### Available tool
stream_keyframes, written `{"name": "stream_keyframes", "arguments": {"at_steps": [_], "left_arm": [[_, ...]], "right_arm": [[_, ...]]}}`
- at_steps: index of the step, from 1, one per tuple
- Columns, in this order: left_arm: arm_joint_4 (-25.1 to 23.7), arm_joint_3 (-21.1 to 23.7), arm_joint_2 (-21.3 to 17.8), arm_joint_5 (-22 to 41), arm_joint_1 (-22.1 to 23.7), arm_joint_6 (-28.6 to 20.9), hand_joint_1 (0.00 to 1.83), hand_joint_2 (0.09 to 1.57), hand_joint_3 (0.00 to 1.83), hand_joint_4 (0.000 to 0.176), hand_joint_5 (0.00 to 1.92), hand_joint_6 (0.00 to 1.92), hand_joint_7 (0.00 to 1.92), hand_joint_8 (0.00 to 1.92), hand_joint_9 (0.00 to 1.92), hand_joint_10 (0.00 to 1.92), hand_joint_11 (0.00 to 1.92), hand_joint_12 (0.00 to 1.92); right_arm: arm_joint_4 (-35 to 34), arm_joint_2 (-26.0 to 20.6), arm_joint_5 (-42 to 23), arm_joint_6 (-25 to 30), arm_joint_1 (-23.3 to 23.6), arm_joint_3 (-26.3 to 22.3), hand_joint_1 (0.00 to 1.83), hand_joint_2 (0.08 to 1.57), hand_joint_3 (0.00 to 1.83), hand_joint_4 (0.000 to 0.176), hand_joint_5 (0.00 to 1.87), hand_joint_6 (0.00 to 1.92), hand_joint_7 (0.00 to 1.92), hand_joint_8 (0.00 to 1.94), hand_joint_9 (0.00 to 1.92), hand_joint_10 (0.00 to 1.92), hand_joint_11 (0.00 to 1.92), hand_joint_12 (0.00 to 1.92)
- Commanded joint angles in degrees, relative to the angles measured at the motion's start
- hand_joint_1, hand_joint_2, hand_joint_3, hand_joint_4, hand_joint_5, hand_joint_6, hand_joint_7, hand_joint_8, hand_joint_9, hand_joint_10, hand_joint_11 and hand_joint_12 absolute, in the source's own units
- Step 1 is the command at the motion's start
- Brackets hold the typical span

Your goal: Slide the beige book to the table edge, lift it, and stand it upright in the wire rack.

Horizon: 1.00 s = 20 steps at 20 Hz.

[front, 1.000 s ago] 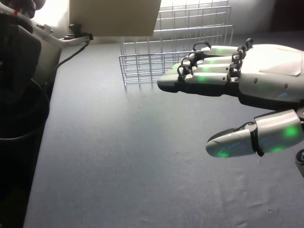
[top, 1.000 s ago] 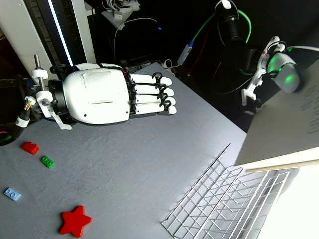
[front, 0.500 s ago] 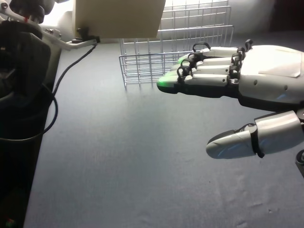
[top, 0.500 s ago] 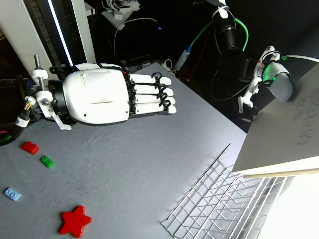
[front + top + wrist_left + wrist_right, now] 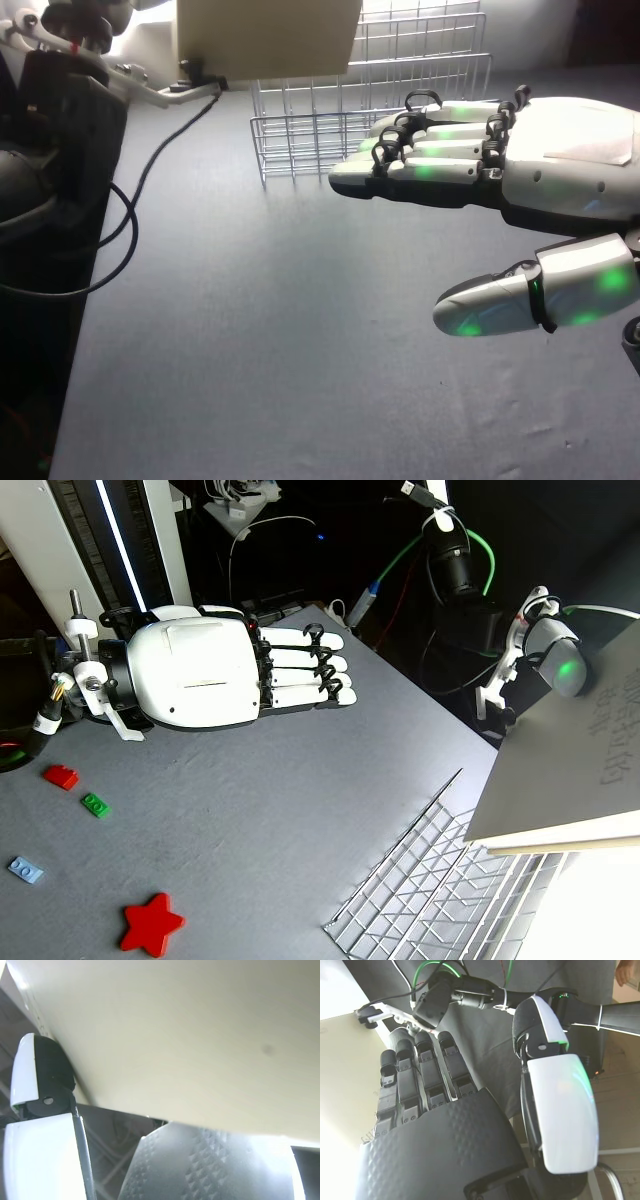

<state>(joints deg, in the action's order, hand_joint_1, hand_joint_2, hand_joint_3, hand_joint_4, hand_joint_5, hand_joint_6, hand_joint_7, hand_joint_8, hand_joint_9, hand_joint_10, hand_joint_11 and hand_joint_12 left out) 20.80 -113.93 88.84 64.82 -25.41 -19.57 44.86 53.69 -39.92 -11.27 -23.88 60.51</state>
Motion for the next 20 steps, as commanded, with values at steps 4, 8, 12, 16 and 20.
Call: {"name": "stream_keyframes", "arguments": {"at_steps": [4,8,12,16,20], "left_arm": [[1.21,-0.76,0.15,6.72,-0.24,-1.15,1.24,1.18,0.00,0.000,0.83,1.03,0.92,1.35,0.88,1.47,0.64,1.73],[0.96,0.15,0.41,6.96,0.49,-1.23,1.23,1.18,0.00,0.000,0.84,1.03,0.91,1.36,0.86,1.47,0.64,1.73],[-1.06,1.41,-0.68,7.11,3.04,-0.56,1.24,1.17,0.00,0.000,0.85,1.02,0.92,1.35,0.87,1.46,0.65,1.73],[-1.53,3.62,-2.21,7.15,4.00,-0.22,1.24,1.17,0.00,0.000,0.86,1.00,0.93,1.34,0.88,1.45,0.66,1.71],[-1.92,6.12,-2.72,7.15,3.82,0.30,1.24,1.17,0.00,0.000,0.86,0.99,0.93,1.34,0.89,1.45,0.64,1.72]], "right_arm": [[-2.78,-0.16,-5.61,0.26,0.33,-0.24,0.05,1.17,0.00,0.000,0.06,0.00,0.13,0.00,0.15,0.00,0.00,0.34],[-2.78,-0.17,-5.61,0.26,0.32,-0.24,0.06,1.18,0.00,0.000,0.07,0.00,0.13,0.00,0.16,0.00,0.00,0.37],[-2.78,-0.19,-5.61,0.26,0.32,-0.24,0.06,1.18,0.00,0.000,0.07,0.00,0.14,0.00,0.18,0.01,0.00,0.36],[-2.78,-0.21,-5.61,0.26,0.31,-0.24,0.07,1.17,0.00,0.000,0.06,0.00,0.15,0.00,0.20,0.01,0.00,0.43],[-2.78,-0.21,-5.61,0.26,0.31,-0.24,0.09,1.17,0.00,0.000,0.07,0.00,0.14,0.00,0.18,0.00,0.00,0.45]]}}
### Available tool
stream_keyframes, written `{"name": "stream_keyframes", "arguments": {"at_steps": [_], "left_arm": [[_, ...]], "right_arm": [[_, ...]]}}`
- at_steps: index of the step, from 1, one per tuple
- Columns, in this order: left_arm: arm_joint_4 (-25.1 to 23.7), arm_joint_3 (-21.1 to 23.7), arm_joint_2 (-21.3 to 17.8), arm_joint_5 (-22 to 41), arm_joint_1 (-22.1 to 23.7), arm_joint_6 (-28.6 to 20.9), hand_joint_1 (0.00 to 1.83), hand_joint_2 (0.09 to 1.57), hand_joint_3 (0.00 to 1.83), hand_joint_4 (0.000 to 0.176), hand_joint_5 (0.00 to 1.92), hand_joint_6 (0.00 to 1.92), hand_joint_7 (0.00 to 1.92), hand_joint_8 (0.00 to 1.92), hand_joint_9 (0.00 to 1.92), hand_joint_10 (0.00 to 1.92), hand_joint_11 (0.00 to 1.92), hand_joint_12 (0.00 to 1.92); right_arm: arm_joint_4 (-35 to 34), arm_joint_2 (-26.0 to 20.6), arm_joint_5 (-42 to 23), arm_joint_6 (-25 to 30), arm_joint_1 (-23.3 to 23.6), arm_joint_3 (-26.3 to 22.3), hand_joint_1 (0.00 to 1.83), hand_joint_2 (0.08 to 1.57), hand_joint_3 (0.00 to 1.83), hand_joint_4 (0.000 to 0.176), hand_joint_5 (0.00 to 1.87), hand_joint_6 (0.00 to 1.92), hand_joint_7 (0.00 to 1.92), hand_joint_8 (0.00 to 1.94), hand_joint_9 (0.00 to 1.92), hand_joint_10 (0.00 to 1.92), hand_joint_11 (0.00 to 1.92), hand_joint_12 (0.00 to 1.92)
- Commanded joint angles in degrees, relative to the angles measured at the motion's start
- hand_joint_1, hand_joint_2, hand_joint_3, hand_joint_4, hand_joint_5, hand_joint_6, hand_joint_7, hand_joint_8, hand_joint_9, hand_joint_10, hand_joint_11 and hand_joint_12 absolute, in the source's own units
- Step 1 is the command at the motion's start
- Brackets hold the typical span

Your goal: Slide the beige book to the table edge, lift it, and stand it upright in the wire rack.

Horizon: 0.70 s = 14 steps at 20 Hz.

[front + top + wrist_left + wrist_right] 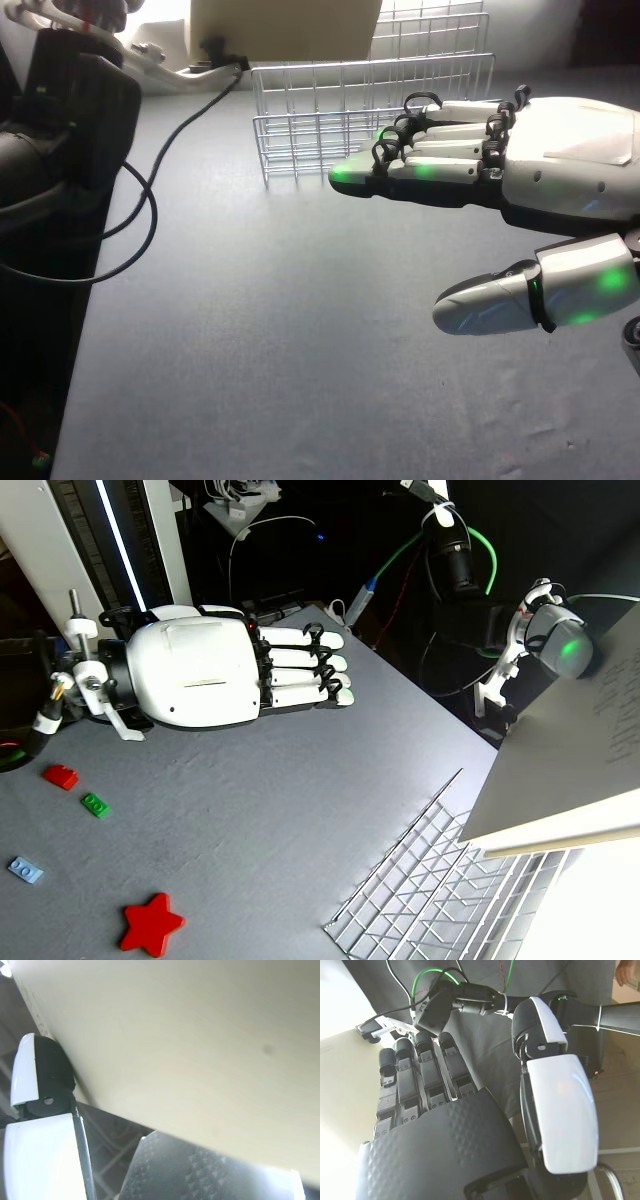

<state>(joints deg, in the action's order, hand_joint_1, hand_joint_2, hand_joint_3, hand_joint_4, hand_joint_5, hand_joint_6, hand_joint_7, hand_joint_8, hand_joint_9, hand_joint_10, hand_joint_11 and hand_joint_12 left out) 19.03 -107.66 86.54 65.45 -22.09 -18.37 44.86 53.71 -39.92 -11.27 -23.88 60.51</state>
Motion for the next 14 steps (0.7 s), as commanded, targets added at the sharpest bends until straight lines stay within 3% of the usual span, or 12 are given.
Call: {"name": "stream_keyframes", "arguments": {"at_steps": [1,6,9,14], "left_arm": [[-0.15,0.29,-0.43,6.51,0.35,-0.63,1.24,1.17,0.00,0.000,0.86,0.99,0.93,1.34,0.89,1.45,0.64,1.72],[-0.11,0.40,-0.39,6.68,-0.65,-0.47,1.24,1.16,0.00,0.000,0.87,0.99,0.93,1.34,0.87,1.44,0.63,1.72],[-0.12,0.08,-0.40,6.81,-0.91,-0.79,1.24,1.17,0.00,0.000,0.85,1.00,0.92,1.35,0.87,1.48,0.65,1.74],[0.13,-0.21,-0.23,6.93,-1.17,-0.92,1.24,1.17,0.00,0.000,0.86,0.99,0.93,1.33,0.90,1.47,0.67,1.73]], "right_arm": [[-2.78,-0.23,-5.61,0.26,0.31,-0.24,0.09,1.17,0.00,0.000,0.07,0.00,0.14,0.00,0.18,0.00,0.00,0.45],[-2.77,-0.21,-5.61,0.26,0.31,-0.24,0.07,1.17,0.00,0.000,0.08,0.00,0.14,0.00,0.21,0.01,0.00,0.51],[-2.78,-0.29,-5.44,0.27,0.38,-0.26,0.05,1.18,0.00,0.000,0.07,0.00,0.15,0.00,0.19,0.00,0.00,0.40],[-2.78,-5.71,-2.49,4.03,0.16,-0.63,0.06,1.17,0.00,0.000,0.06,0.01,0.13,0.00,0.18,0.00,0.00,0.44]]}}
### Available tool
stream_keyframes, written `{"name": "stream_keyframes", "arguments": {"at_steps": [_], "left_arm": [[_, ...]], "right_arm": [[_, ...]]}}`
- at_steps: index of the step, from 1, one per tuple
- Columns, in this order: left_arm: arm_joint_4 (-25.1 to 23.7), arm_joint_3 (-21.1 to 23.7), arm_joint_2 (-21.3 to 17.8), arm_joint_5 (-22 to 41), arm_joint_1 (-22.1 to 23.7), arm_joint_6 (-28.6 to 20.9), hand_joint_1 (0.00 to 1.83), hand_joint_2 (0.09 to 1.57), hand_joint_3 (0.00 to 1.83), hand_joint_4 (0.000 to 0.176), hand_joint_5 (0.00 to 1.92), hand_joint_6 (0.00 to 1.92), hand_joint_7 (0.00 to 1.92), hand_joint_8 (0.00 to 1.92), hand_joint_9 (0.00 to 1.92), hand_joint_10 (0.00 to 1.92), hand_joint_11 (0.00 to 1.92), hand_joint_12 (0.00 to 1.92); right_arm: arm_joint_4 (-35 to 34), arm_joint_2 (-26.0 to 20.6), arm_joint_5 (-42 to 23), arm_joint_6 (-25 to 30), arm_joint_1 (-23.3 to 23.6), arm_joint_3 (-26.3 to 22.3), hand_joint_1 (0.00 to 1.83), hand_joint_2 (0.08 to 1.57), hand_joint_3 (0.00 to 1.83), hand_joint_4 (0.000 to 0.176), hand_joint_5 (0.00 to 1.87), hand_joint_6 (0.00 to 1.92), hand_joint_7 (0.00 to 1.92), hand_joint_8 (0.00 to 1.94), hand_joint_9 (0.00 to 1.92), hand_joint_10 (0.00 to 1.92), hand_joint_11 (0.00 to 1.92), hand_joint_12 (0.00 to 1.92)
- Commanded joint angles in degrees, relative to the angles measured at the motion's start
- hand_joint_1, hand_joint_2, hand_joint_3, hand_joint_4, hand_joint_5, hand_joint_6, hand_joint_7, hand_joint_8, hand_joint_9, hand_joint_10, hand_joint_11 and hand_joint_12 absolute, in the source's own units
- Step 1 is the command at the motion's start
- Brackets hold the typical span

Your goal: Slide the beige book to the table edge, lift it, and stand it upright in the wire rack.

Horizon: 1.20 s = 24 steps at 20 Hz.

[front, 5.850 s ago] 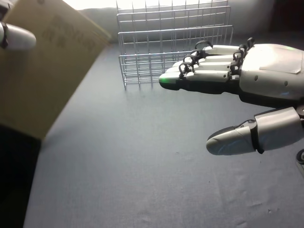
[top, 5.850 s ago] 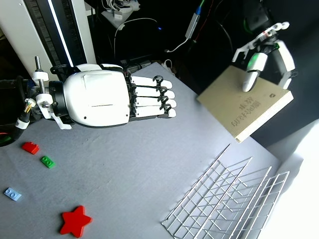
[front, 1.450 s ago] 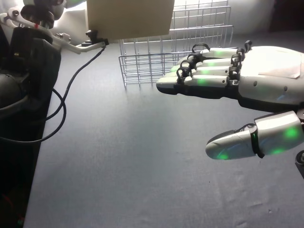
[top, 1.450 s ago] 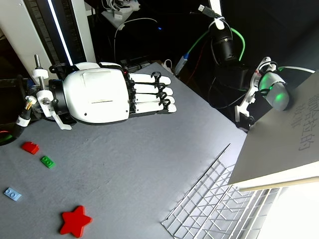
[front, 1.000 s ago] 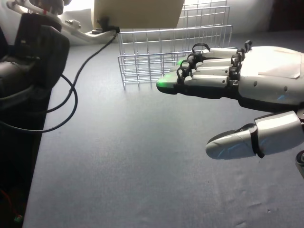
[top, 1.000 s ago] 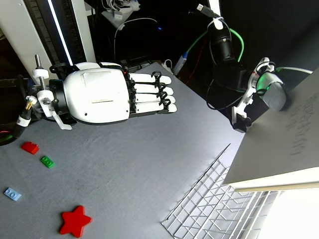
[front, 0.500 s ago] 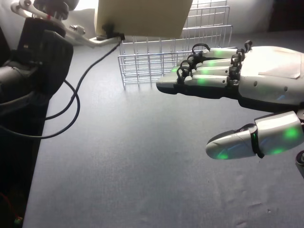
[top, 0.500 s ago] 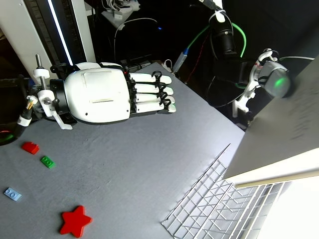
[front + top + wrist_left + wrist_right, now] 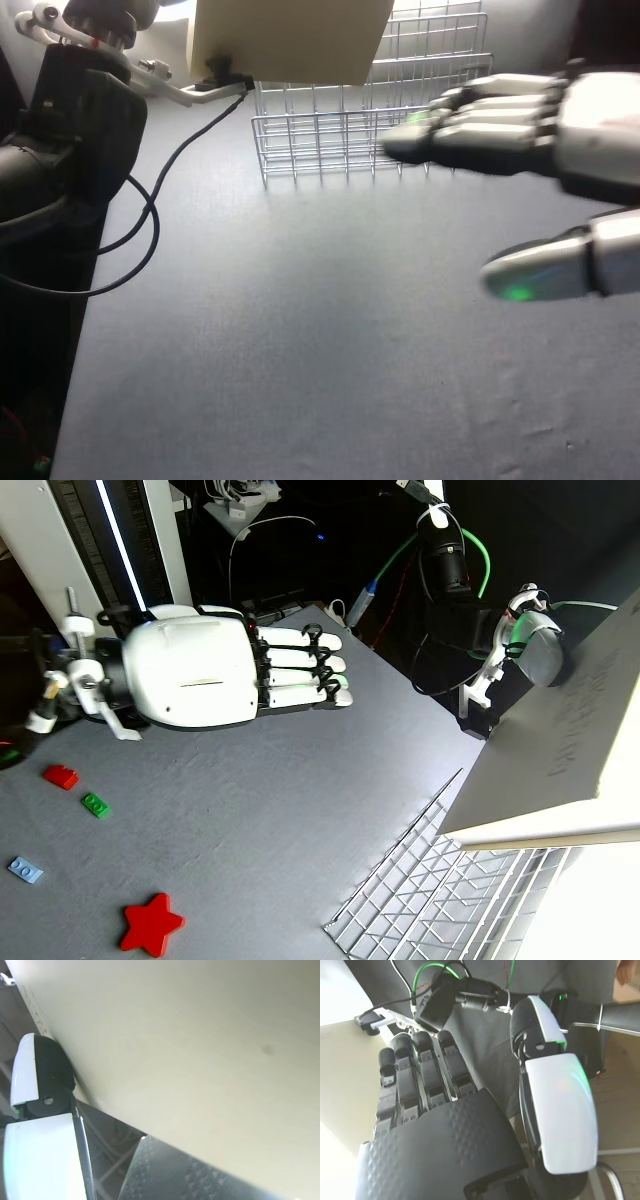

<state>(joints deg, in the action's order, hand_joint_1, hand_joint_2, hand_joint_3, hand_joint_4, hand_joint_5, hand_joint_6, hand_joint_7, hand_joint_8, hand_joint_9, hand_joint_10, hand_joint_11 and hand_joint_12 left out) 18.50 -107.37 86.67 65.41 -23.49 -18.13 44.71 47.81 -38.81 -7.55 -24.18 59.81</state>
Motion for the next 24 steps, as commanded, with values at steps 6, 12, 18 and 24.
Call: {"name": "stream_keyframes", "arguments": {"at_steps": [6,12,18,24], "left_arm": [[0.85,-2.27,0.84,7.16,-0.48,-2.16,1.24,1.16,0.00,0.000,0.86,1.00,0.94,1.31,0.91,1.42,0.66,1.70],[1.33,-5.20,1.87,7.34,-1.12,-3.74,1.24,1.17,0.00,0.000,0.85,1.00,0.93,1.34,0.89,1.43,0.66,1.70],[2.02,-7.20,2.47,7.20,-1.93,-4.97,1.24,1.17,0.00,0.000,0.85,1.00,0.94,1.32,0.91,1.41,0.67,1.69],[2.02,-7.20,2.99,6.49,-1.92,-5.25,1.24,1.16,0.00,0.000,0.86,0.99,0.93,1.33,0.89,1.44,0.66,1.73]], "right_arm": [[-4.15,-7.54,-2.26,4.20,-3.90,0.93,0.09,1.16,0.00,0.000,0.08,0.00,0.15,0.00,0.18,0.00,0.00,0.42],[-4.97,-10.44,1.19,7.19,-4.50,3.15,0.07,1.17,0.00,0.000,0.07,0.00,0.12,0.00,0.16,0.00,0.00,0.41],[-6.89,-12.60,1.86,7.35,-4.51,3.30,0.10,1.16,0.00,0.000,0.08,0.00,0.13,0.00,0.17,0.00,0.00,0.46],[-9.68,-12.17,3.37,7.33,-4.13,3.29,0.09,1.17,0.00,0.000,0.08,0.00,0.13,0.01,0.17,0.01,0.00,0.42]]}}
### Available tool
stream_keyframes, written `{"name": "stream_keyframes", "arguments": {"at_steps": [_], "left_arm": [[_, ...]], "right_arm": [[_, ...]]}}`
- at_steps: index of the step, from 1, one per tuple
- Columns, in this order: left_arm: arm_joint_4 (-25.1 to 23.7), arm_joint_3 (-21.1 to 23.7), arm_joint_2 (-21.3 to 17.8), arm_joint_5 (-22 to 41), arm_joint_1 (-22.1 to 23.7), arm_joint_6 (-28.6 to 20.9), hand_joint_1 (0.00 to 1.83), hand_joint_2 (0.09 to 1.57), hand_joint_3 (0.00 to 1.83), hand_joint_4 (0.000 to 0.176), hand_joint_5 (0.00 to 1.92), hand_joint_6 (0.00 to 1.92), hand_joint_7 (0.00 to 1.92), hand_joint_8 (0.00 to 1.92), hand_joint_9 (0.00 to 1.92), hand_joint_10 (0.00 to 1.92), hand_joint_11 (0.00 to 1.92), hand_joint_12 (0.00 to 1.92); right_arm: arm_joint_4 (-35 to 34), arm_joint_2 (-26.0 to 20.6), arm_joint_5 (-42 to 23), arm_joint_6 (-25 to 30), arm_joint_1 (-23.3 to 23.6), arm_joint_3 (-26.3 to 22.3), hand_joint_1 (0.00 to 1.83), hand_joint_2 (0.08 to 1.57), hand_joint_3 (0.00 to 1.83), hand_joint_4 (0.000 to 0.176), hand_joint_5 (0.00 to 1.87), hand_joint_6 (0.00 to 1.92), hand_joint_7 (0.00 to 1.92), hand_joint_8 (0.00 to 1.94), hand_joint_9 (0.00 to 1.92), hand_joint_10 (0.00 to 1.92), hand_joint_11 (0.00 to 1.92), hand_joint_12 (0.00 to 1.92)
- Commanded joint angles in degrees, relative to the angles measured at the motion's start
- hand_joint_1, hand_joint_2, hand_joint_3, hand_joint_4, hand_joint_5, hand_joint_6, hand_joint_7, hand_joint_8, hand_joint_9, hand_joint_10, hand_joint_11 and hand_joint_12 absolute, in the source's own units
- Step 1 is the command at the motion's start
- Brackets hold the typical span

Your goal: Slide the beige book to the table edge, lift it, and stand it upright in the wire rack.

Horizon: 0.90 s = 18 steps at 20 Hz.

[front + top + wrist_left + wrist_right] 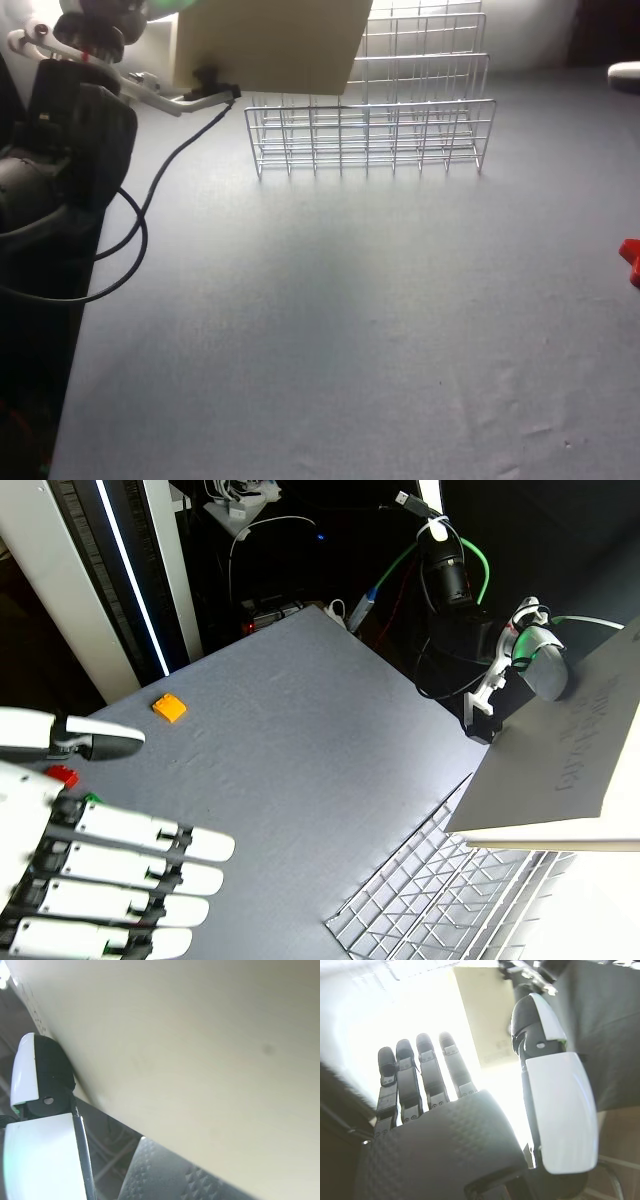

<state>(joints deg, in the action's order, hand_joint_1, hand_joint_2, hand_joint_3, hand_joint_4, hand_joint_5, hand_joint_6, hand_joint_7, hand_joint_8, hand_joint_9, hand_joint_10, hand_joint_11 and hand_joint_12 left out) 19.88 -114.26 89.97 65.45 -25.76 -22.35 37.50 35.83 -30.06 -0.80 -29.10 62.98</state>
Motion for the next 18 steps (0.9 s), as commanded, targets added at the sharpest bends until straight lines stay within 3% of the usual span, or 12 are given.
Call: {"name": "stream_keyframes", "arguments": {"at_steps": [1,11,18], "left_arm": [[0.64,-0.68,-0.12,6.45,0.35,-1.32,1.24,1.16,0.00,0.000,0.86,1.00,0.93,1.32,0.89,1.44,0.66,1.71],[0.68,1.18,0.62,6.72,-0.13,-2.00,1.25,1.16,0.00,0.000,0.89,0.95,0.94,1.33,0.91,1.47,0.69,1.72],[1.70,-2.53,2.27,7.78,-1.19,-4.87,1.25,1.15,0.00,0.000,0.89,0.94,0.95,1.30,0.91,1.43,0.67,1.70]], "right_arm": [[-2.52,-0.01,-5.77,0.77,0.77,0.11,0.08,1.17,0.00,0.000,0.08,0.00,0.14,0.00,0.18,0.01,0.00,0.43],[-2.52,0.65,-12.34,1.77,-0.46,0.01,0.09,1.17,0.00,0.000,0.08,0.00,0.13,0.00,0.17,0.00,0.00,0.48],[-2.71,0.89,-10.61,2.14,-0.36,0.00,0.09,1.17,0.00,0.000,0.10,0.00,0.15,0.00,0.18,0.00,0.00,0.50]]}}
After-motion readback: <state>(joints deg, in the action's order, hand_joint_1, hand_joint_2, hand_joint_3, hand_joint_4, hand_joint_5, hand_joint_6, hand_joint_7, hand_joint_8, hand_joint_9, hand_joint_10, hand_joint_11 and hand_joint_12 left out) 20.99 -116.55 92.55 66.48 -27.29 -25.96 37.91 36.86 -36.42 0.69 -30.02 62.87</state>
